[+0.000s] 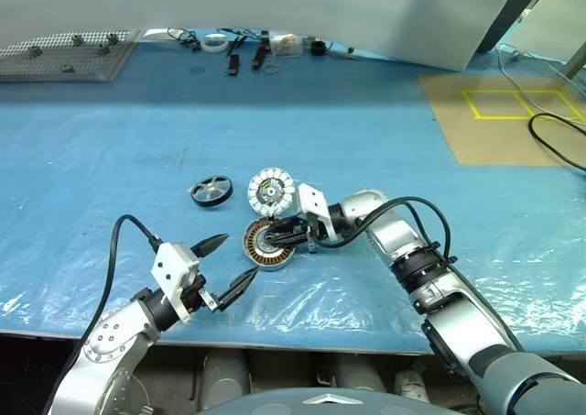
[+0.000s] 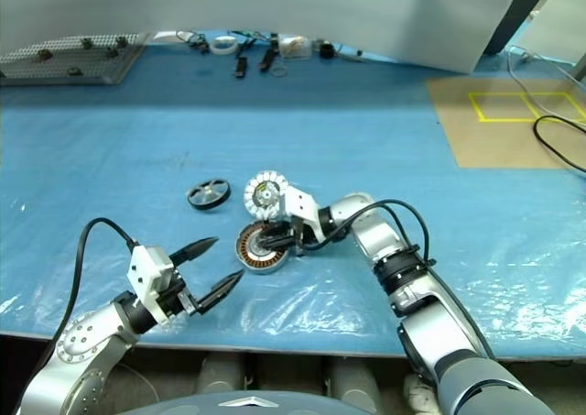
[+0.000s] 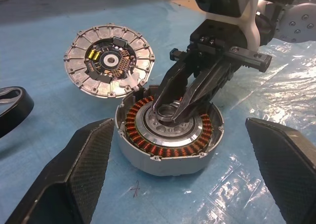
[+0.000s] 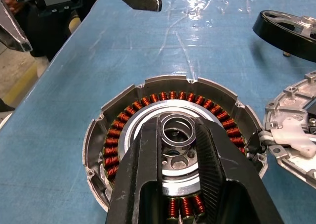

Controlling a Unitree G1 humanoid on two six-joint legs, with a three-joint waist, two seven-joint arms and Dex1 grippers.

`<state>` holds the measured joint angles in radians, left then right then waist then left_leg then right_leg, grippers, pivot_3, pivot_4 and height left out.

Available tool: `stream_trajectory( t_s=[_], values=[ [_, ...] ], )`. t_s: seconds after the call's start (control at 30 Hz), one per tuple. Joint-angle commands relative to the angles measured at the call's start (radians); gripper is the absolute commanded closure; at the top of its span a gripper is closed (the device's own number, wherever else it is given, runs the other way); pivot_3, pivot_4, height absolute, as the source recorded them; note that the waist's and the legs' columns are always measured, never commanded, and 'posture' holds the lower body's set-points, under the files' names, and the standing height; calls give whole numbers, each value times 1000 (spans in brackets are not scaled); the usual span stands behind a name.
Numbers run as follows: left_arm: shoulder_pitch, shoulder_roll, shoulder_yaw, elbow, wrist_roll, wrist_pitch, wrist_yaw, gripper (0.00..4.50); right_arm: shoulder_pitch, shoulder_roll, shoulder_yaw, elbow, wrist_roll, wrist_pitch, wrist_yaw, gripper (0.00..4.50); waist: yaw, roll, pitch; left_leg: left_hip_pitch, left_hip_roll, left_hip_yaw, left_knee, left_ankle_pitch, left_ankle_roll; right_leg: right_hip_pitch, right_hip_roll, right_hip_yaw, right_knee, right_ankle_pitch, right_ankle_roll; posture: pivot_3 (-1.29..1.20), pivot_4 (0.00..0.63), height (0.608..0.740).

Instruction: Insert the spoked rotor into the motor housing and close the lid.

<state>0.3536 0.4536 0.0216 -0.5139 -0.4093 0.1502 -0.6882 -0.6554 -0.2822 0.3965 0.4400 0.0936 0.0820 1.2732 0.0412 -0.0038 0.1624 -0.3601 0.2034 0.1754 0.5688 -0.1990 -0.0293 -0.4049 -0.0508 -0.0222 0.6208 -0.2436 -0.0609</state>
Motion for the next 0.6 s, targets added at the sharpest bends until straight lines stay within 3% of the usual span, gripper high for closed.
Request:
stream_trajectory(
  t_s=[0.03,0.6],
  values=[
    [-9,6,6,-46,-6,-4,6,0,-12,-3,-15,-10,1,-16,1,3904,0,0,0,0,0,0,0,0,0,0,0,0,0,0,0,0,150,740],
    [-16,15,-1,-64,-13,26,13,0,7,-6,-7,-46,-2,-23,11,3904,0,0,0,0,0,0,1,0,0,0,0,0,1,0,0,0,150,740]
  ],
)
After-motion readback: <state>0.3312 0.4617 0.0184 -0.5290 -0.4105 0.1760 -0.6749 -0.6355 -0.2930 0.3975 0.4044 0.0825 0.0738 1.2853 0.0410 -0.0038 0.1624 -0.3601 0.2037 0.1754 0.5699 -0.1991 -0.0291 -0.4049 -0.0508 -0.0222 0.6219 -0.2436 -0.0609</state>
